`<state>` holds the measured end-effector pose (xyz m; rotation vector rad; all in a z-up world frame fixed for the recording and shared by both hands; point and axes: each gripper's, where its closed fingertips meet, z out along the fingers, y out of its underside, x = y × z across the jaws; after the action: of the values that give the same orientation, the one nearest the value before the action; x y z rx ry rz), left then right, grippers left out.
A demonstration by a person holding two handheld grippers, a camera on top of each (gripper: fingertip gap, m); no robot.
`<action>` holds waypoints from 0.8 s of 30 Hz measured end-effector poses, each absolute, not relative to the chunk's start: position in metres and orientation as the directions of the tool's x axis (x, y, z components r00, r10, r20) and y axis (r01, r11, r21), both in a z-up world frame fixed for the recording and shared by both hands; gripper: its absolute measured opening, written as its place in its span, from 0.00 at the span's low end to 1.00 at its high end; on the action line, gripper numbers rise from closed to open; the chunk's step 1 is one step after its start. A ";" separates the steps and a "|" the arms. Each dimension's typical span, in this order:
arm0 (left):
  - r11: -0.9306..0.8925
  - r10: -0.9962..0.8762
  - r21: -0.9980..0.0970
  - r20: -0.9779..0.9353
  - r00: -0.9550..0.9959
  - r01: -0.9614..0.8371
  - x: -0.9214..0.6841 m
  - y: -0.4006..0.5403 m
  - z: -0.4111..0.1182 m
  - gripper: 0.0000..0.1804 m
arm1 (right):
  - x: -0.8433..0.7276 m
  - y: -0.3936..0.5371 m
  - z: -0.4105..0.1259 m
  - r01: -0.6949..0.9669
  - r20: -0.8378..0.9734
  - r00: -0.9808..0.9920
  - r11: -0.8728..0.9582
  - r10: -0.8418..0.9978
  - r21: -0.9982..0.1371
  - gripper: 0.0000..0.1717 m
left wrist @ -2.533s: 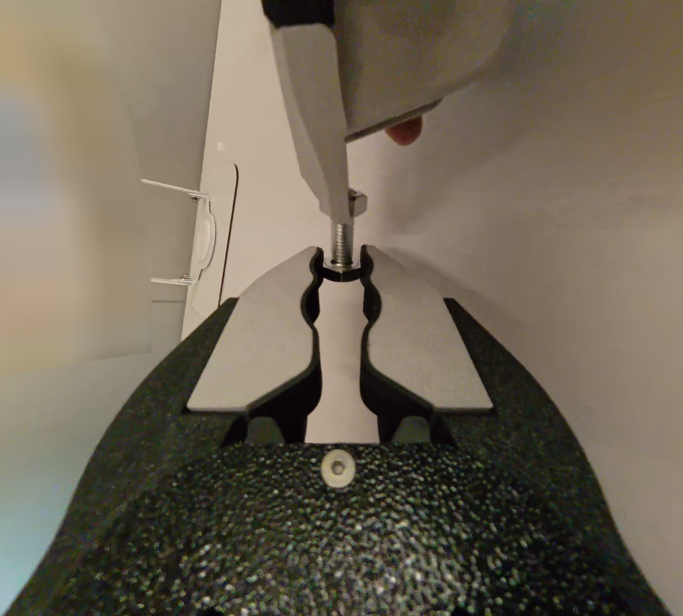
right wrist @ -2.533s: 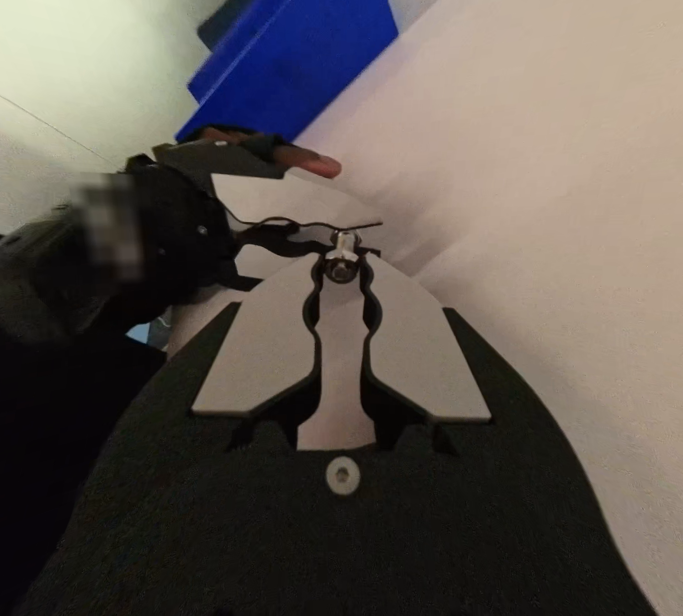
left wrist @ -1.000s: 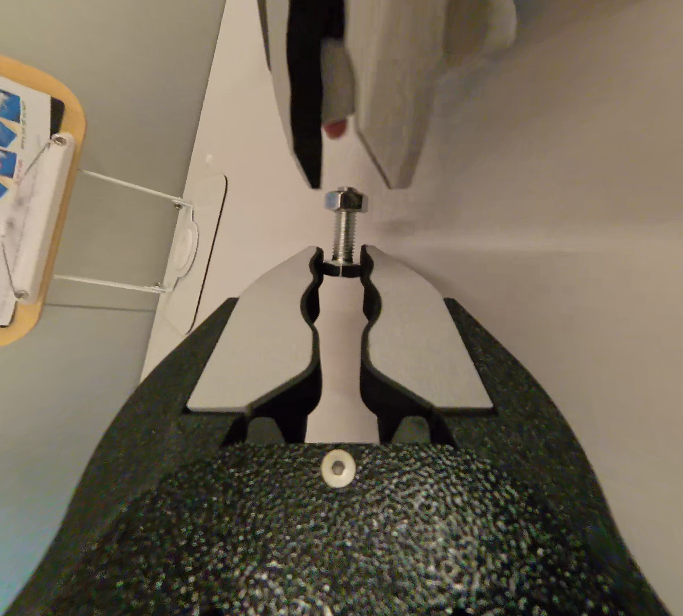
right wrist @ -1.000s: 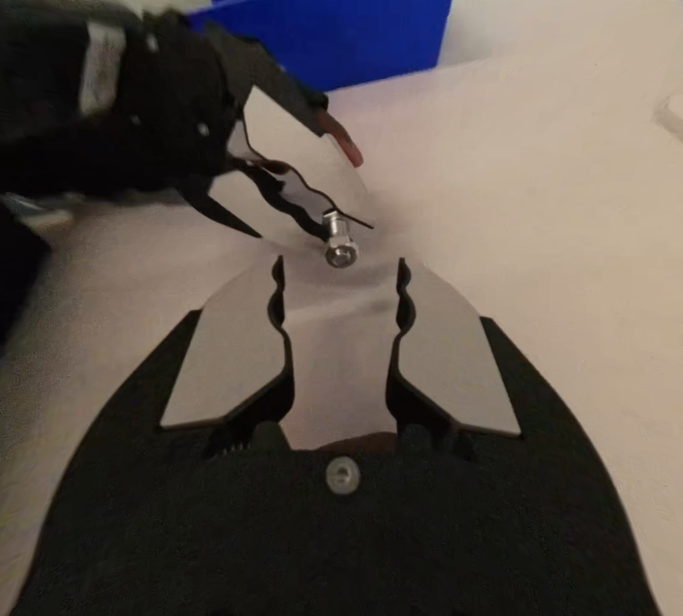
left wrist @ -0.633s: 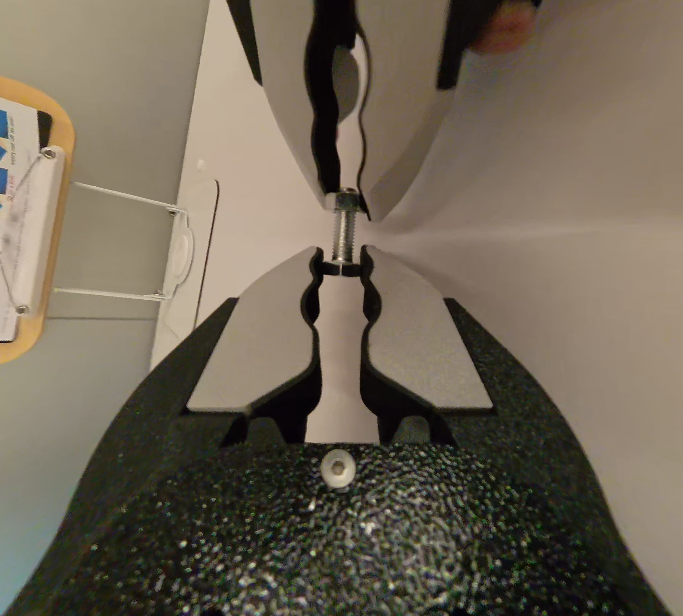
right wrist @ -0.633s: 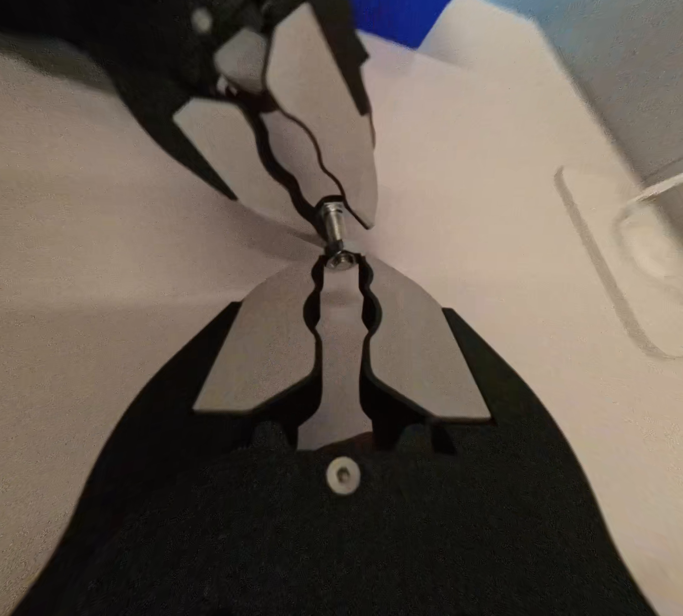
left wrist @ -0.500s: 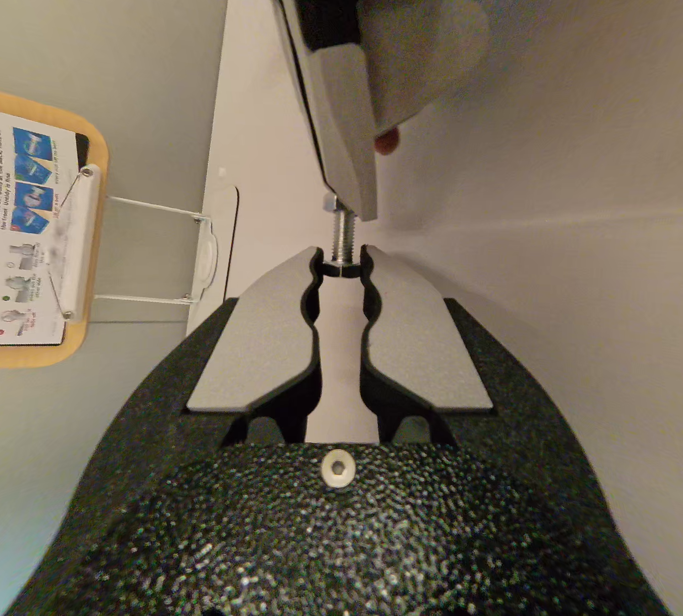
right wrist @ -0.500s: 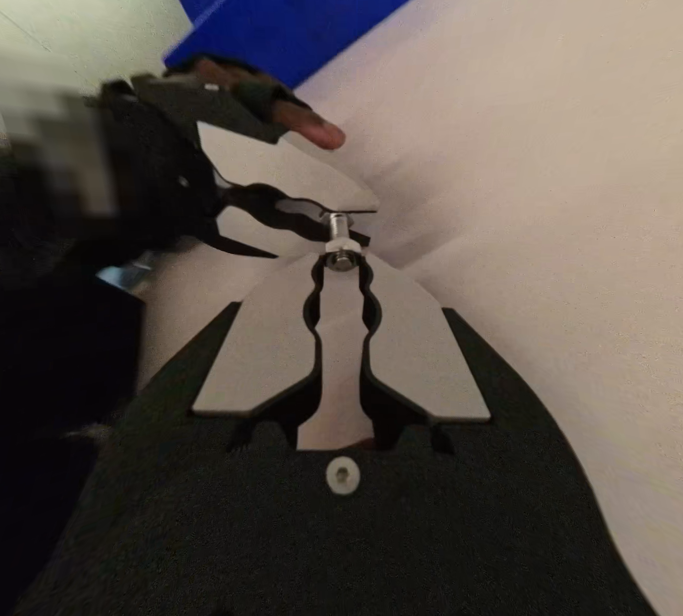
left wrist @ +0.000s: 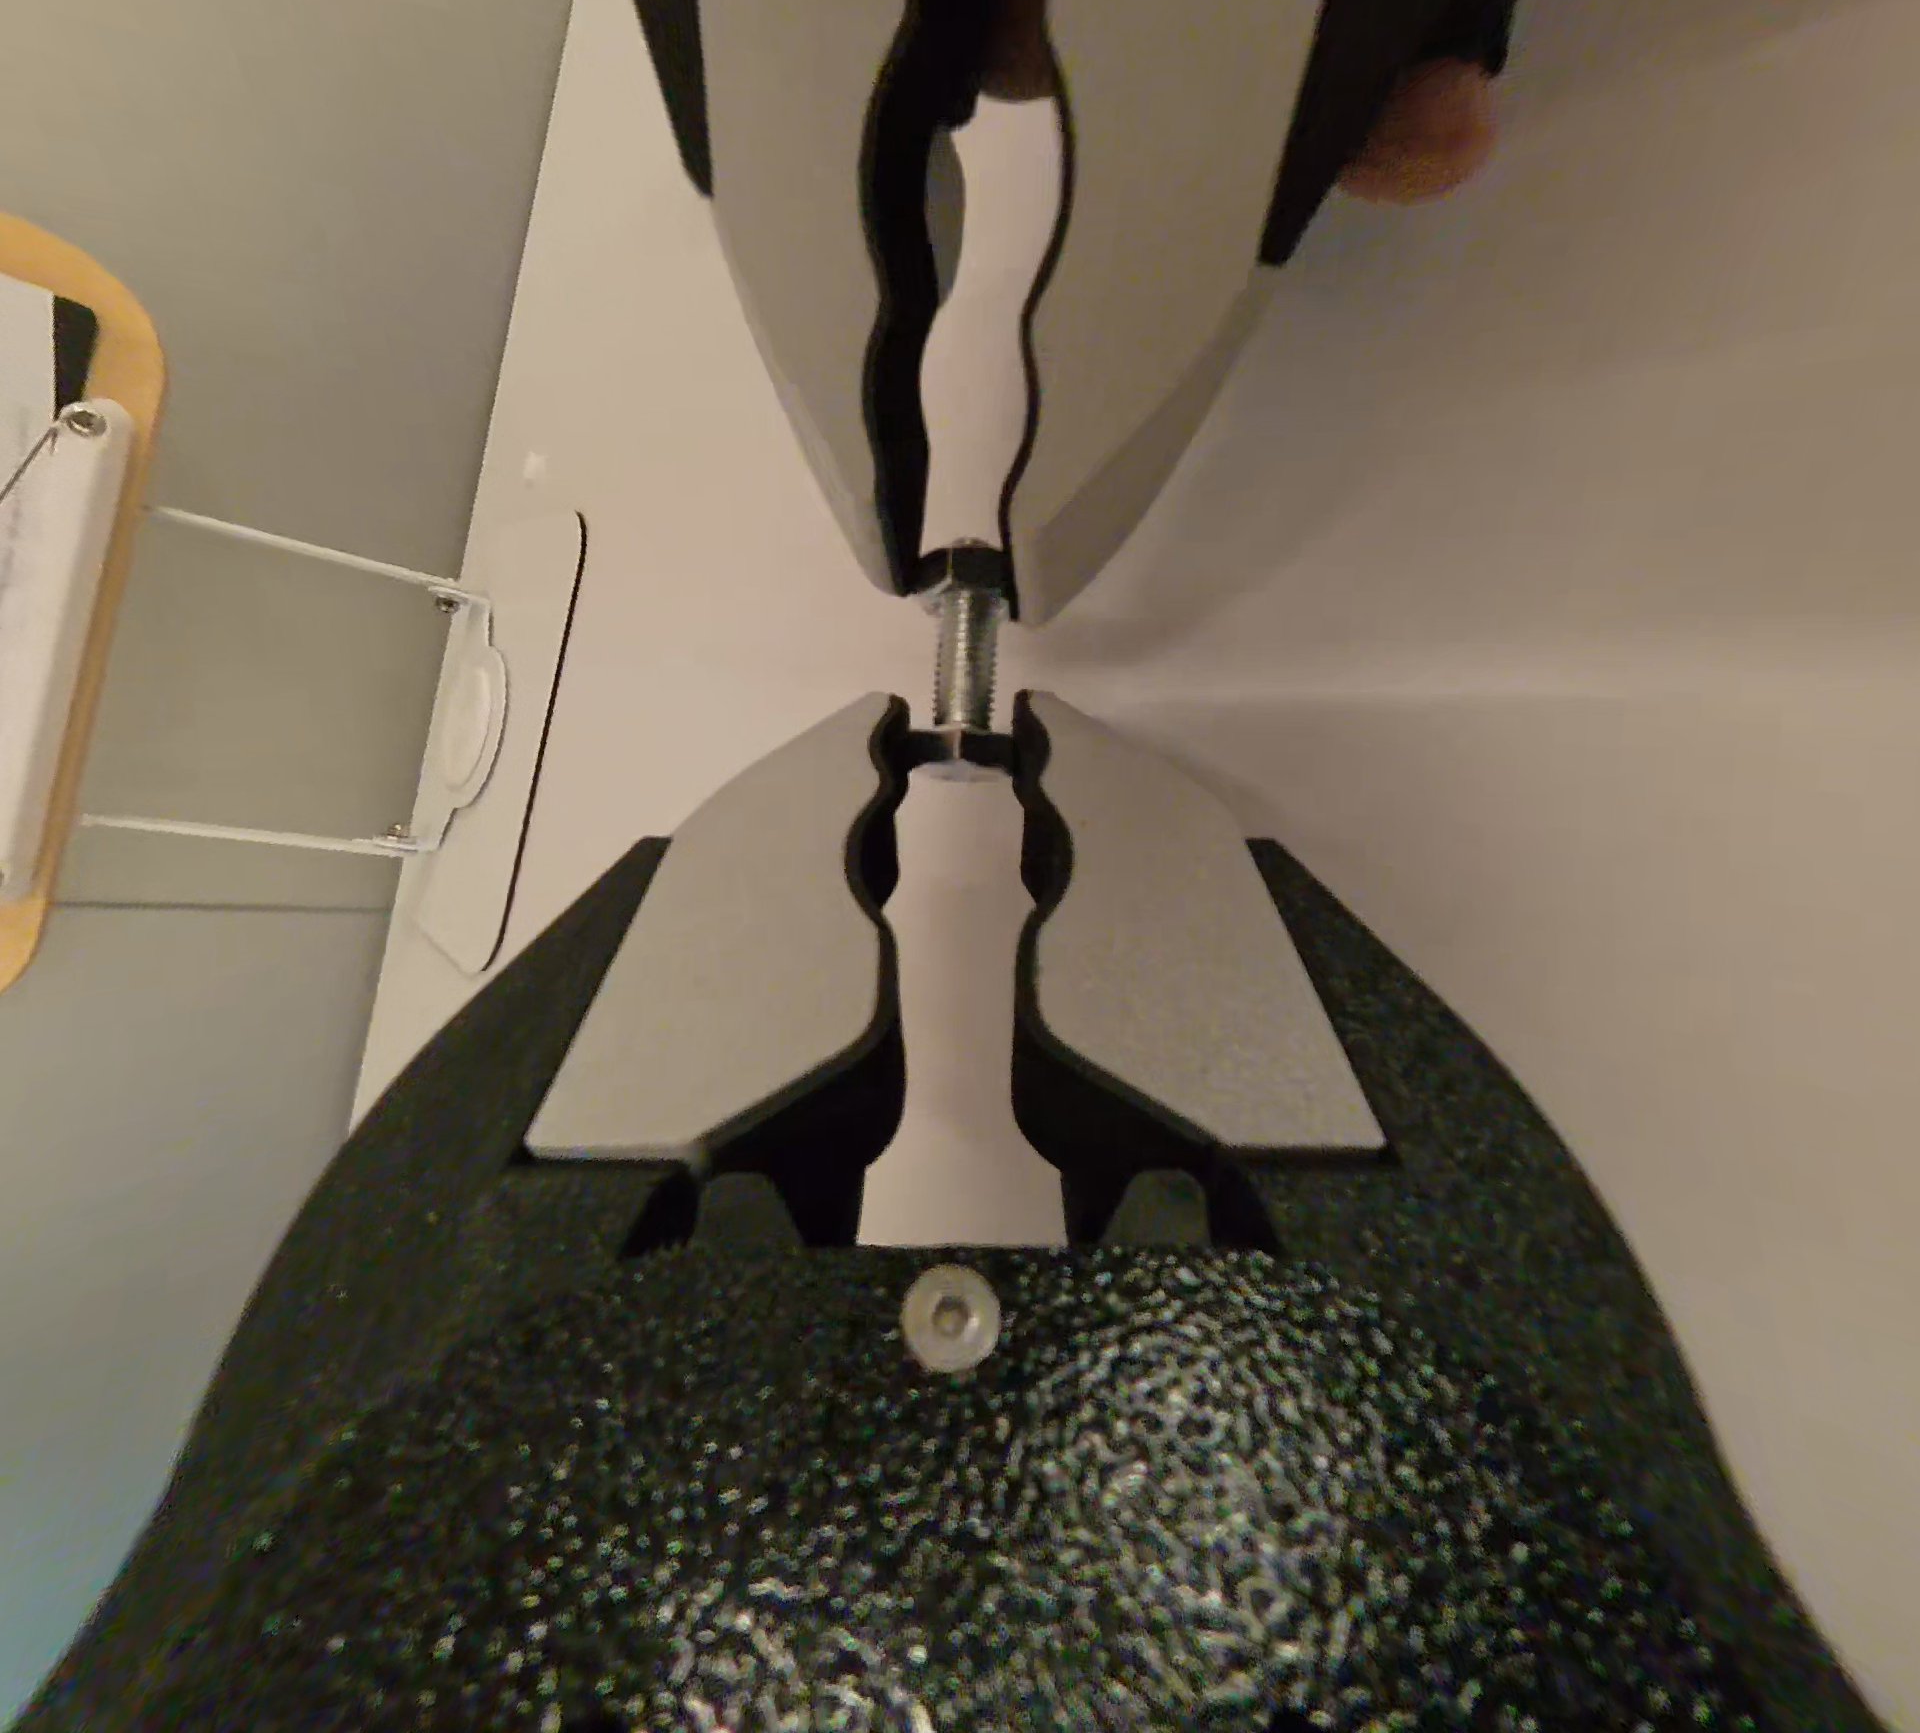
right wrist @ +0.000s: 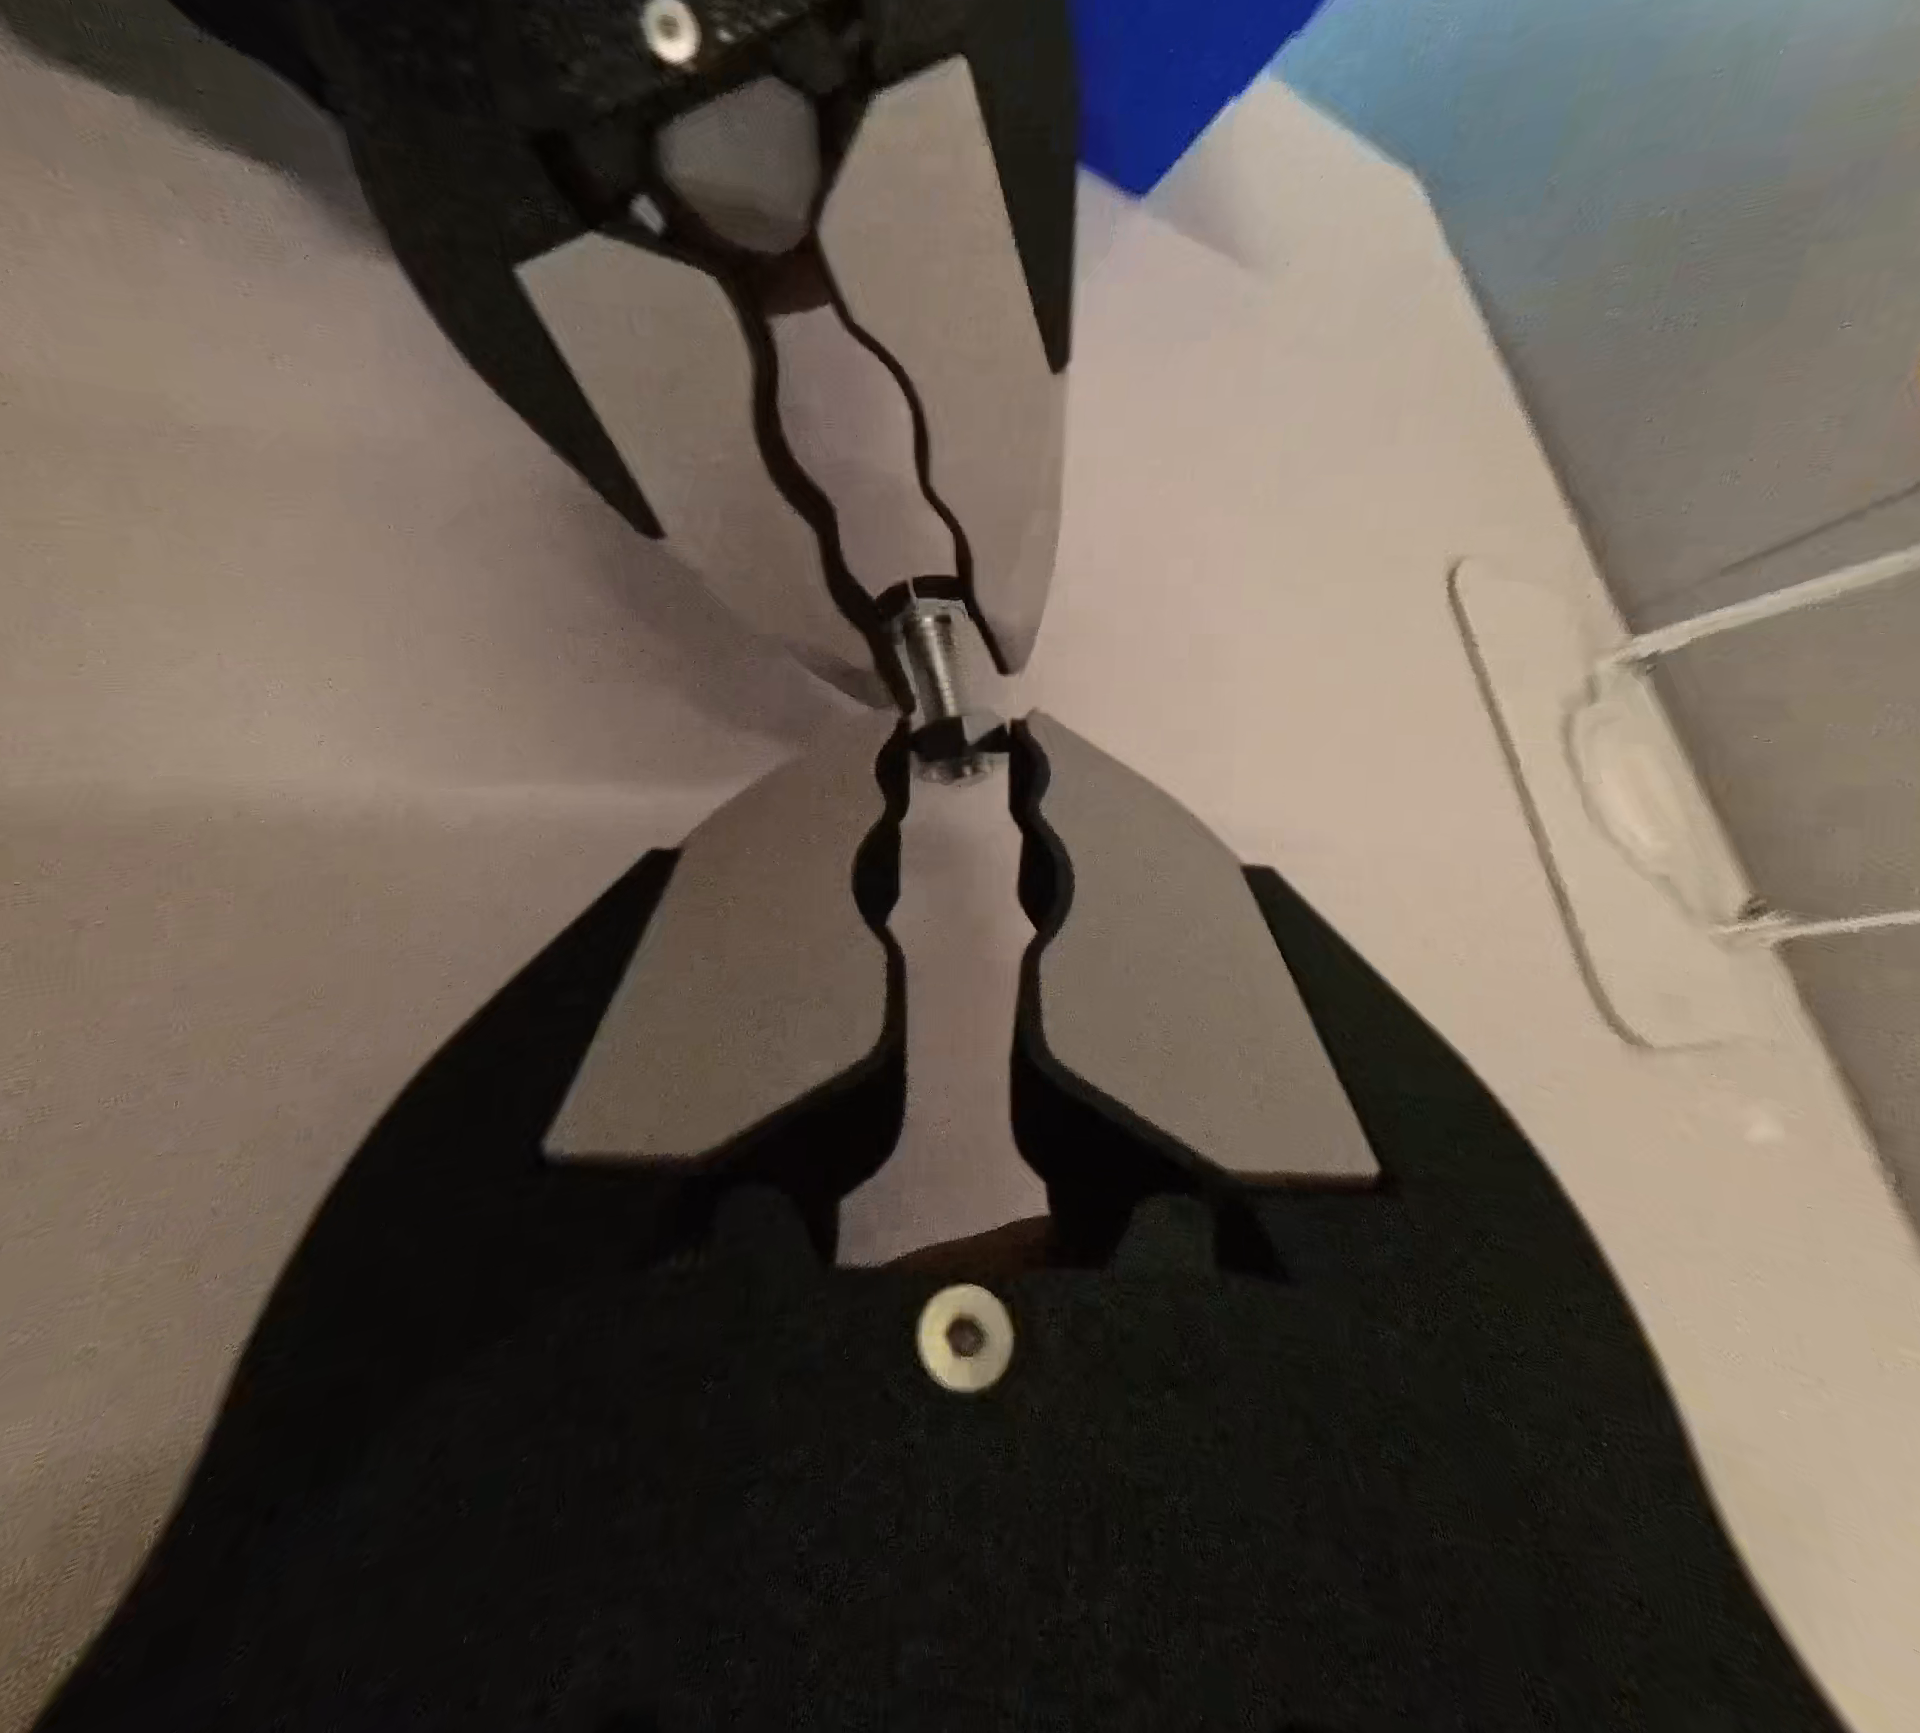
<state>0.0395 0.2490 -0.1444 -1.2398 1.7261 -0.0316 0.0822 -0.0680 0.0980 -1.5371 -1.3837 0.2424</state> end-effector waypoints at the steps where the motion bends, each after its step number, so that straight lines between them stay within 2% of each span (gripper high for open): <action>1: 0.488 -0.732 -0.513 -0.682 -0.010 -0.706 0.041 0.247 -0.144 0.10 | 0.083 -0.067 0.096 0.601 0.343 0.373 0.057 0.862 -0.797 0.10; 3: 0.513 -0.705 -0.481 -0.708 -0.030 -0.710 0.042 0.247 -0.145 0.10 | 0.083 -0.068 0.096 0.415 -0.066 0.502 -0.307 0.863 -0.857 0.10; 4: 0.528 -0.684 -0.460 -0.728 -0.037 -0.714 0.042 0.247 -0.144 0.10 | 0.083 -0.069 0.098 0.294 -0.283 0.516 -0.477 0.809 -0.828 0.10; 5: 0.532 -0.678 -0.462 -0.734 -0.031 -0.709 0.043 0.247 -0.142 0.10 | 0.084 -0.069 0.102 0.202 -0.430 0.492 -0.579 0.757 -0.790 0.10; 7: 0.512 -0.706 -0.517 -0.708 0.007 -0.686 0.045 0.246 -0.135 0.10 | 0.085 -0.070 0.110 0.123 -0.537 0.410 -0.628 0.737 -0.768 0.10; 8: 0.501 -0.717 -0.537 -0.697 0.023 -0.678 0.044 0.246 -0.133 0.10 | 0.085 -0.071 0.114 0.121 -0.535 0.378 -0.613 0.755 -0.781 0.11; 10: 0.474 -0.740 -0.565 -0.672 0.043 -0.675 0.042 0.249 -0.132 0.10 | 0.086 -0.073 0.120 0.158 -0.439 0.348 -0.514 0.828 -0.843 0.20; 12: 0.451 -0.763 -0.592 -0.644 0.056 -0.668 0.040 0.250 -0.133 0.10 | 0.089 -0.070 0.120 0.242 -0.217 0.374 -0.321 0.902 -0.916 0.26; 14: 0.429 -0.791 -0.627 -0.609 0.065 -0.650 0.040 0.249 -0.132 0.10 | 0.091 -0.071 0.119 0.340 0.026 0.363 -0.107 0.932 -0.934 0.30; 18: 0.415 -0.825 -0.667 -0.562 0.052 -0.619 0.042 0.243 -0.131 0.10 | 0.086 -0.077 0.117 0.447 0.313 0.308 0.154 0.898 -0.881 0.26; 19: 0.420 -0.830 -0.670 -0.556 0.039 -0.612 0.043 0.241 -0.132 0.10 | 0.085 -0.076 0.115 0.469 0.359 0.310 0.186 0.881 -0.863 0.19; 20: 0.428 -0.828 -0.668 -0.560 0.033 -0.608 0.044 0.240 -0.132 0.10 | 0.084 -0.077 0.113 0.488 0.381 0.301 0.202 0.874 -0.849 0.12; 22: 0.449 -0.809 -0.638 -0.588 0.019 -0.625 0.043 0.242 -0.134 0.10 | 0.082 -0.076 0.109 0.495 0.319 0.322 0.128 0.891 -0.859 0.10; 24: 0.487 -0.772 -0.592 -0.636 0.002 -0.642 0.042 0.243 -0.136 0.10 | 0.082 -0.077 0.107 0.416 0.026 0.384 -0.148 0.923 -0.897 0.10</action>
<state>0.0422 0.2434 -0.1362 -1.2162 1.7027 -0.1571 0.0821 -0.0774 0.1071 -1.7399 -1.1814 0.7044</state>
